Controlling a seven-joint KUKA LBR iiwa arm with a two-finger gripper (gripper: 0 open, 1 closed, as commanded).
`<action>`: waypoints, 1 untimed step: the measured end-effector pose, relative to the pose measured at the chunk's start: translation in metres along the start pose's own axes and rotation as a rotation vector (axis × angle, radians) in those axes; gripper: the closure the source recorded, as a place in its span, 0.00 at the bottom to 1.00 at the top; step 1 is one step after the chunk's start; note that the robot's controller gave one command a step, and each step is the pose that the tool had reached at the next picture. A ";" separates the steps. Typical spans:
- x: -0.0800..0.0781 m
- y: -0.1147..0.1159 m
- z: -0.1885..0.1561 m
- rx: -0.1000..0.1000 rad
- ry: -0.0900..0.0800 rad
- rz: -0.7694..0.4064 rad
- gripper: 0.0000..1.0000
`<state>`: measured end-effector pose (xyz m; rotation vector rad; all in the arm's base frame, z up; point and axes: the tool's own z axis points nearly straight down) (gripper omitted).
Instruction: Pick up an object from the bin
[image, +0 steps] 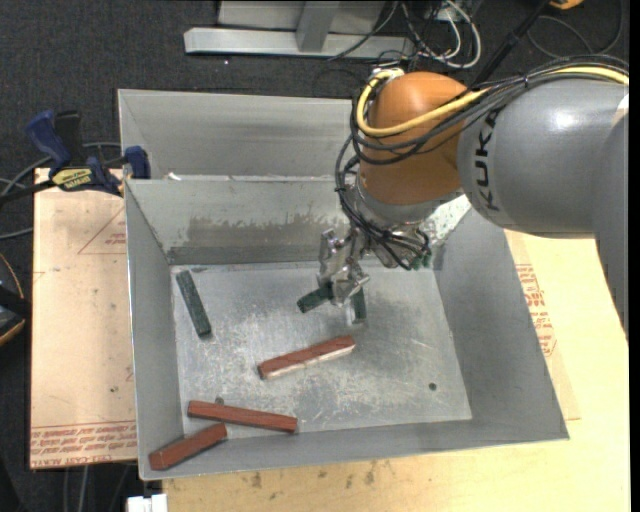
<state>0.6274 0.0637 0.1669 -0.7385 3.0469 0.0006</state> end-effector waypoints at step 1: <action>0.000 0.000 -0.006 0.000 0.000 0.000 1.00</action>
Offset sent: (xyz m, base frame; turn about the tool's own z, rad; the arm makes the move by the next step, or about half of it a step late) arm 0.0001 0.0000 0.0263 0.0000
